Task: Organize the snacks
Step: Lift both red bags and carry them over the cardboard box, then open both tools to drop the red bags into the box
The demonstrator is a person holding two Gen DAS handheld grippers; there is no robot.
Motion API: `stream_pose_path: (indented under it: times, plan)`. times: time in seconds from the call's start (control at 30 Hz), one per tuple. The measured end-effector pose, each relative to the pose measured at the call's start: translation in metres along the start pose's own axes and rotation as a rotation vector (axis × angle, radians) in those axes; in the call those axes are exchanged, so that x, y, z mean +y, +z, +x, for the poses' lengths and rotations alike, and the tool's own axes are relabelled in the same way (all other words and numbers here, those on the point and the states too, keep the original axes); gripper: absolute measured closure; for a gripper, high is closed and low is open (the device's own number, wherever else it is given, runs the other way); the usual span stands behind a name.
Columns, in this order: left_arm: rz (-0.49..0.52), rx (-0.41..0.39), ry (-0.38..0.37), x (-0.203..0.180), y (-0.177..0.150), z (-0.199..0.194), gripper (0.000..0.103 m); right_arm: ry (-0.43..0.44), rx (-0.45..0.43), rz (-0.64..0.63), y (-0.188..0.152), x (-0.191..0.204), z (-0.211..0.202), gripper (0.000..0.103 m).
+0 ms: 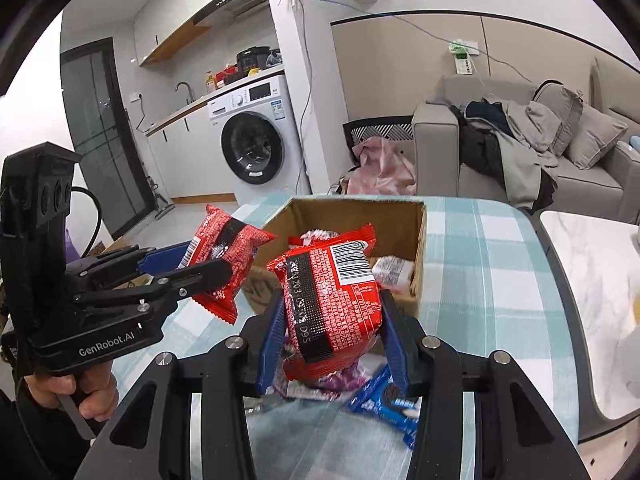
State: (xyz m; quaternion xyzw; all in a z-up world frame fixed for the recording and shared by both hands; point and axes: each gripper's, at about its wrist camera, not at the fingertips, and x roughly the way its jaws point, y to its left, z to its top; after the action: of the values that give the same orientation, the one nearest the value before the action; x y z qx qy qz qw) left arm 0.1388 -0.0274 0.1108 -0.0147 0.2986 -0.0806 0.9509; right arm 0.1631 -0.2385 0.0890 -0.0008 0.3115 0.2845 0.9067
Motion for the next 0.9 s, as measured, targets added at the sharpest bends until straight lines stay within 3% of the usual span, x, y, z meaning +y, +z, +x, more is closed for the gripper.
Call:
stream_pose_path:
  times: [0.47,0.9]
  plan:
    - [-0.016,-0.010,0.034,0.023,0.041,0.049,0.066,-0.014,-0.026,0.042,0.038,-0.012,0.030,0.058]
    - [-0.041,0.039,0.045,0.044,0.044,0.113,0.066,-0.026,0.015,0.117,0.046,-0.033,0.074,0.058]
